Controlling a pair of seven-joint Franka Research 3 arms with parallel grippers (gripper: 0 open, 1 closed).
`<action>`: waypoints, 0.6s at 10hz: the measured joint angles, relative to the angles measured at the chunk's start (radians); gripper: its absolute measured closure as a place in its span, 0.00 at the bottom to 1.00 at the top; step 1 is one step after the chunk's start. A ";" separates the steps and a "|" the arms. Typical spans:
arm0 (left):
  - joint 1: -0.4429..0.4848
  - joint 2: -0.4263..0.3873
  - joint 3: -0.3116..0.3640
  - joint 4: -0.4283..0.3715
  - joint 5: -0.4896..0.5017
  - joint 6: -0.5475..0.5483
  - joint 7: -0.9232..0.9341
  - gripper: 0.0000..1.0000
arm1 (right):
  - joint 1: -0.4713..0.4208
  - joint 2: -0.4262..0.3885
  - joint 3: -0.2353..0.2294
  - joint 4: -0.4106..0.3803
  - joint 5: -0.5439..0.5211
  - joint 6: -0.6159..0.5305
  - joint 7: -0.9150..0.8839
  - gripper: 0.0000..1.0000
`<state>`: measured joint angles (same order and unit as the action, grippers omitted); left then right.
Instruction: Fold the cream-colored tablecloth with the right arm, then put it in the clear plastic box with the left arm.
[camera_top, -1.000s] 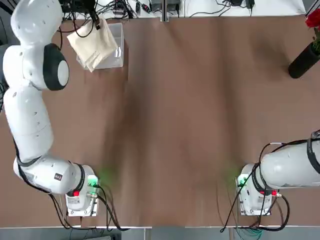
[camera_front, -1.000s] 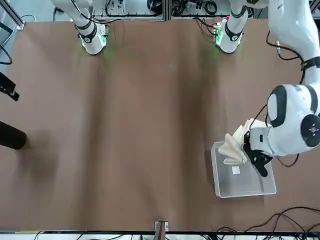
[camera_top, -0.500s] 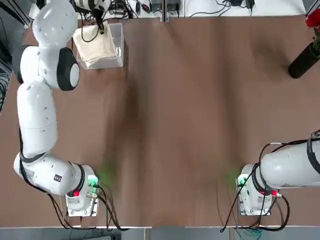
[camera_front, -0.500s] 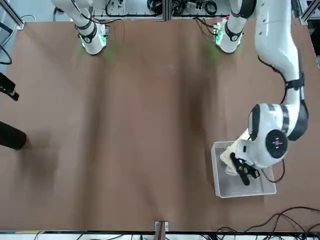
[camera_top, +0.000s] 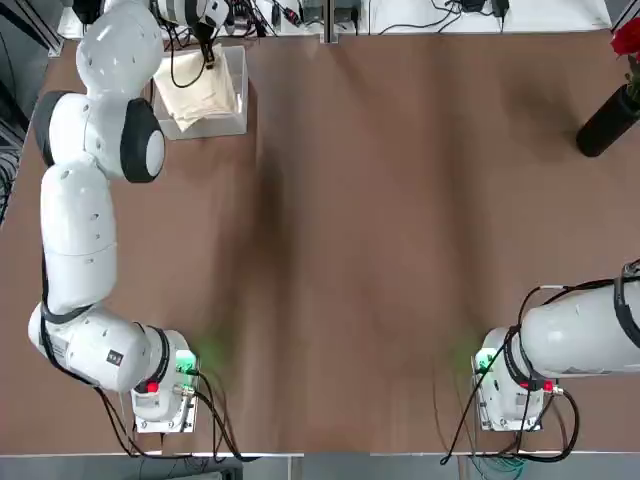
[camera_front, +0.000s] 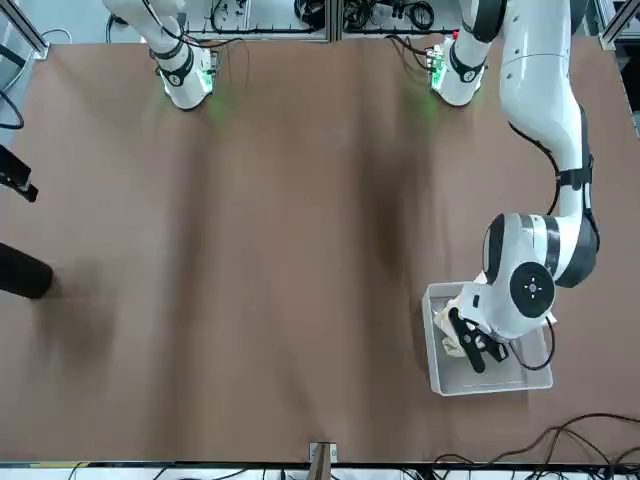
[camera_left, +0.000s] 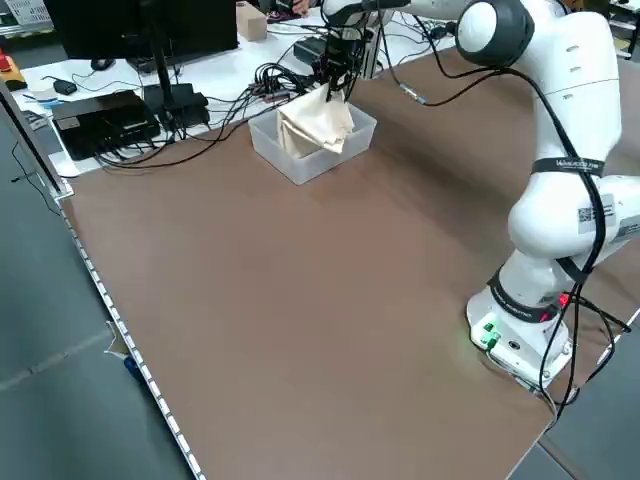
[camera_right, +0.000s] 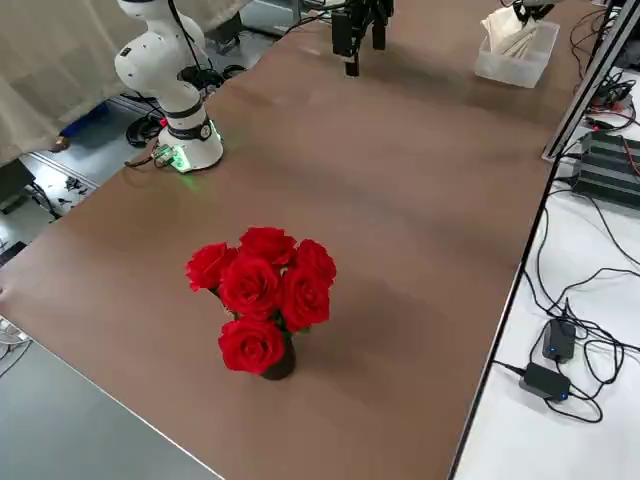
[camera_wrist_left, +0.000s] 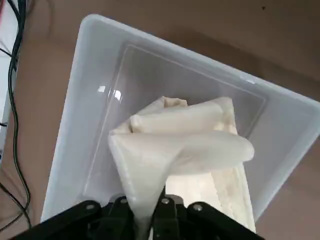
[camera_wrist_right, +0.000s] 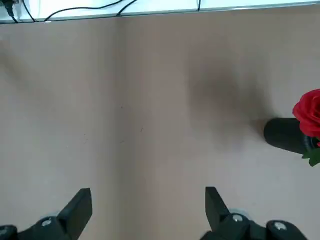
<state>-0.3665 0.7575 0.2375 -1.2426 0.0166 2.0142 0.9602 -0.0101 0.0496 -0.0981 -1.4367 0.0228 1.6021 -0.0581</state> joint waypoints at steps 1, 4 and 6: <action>-0.002 0.002 0.000 0.000 0.000 0.007 0.000 0.84 | 0.000 0.000 0.000 0.000 0.000 0.000 0.000 0.00; -0.003 0.003 0.000 0.003 0.000 0.019 -0.066 0.40 | 0.000 0.000 0.000 0.000 0.000 0.000 0.000 0.00; -0.003 -0.012 0.000 0.021 -0.008 0.027 -0.185 0.12 | 0.000 0.000 0.000 0.000 0.000 0.000 0.000 0.00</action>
<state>-0.3693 0.7459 0.2378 -1.2220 0.0084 2.0411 0.7748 -0.0105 0.0496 -0.0981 -1.4366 0.0228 1.6023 -0.0581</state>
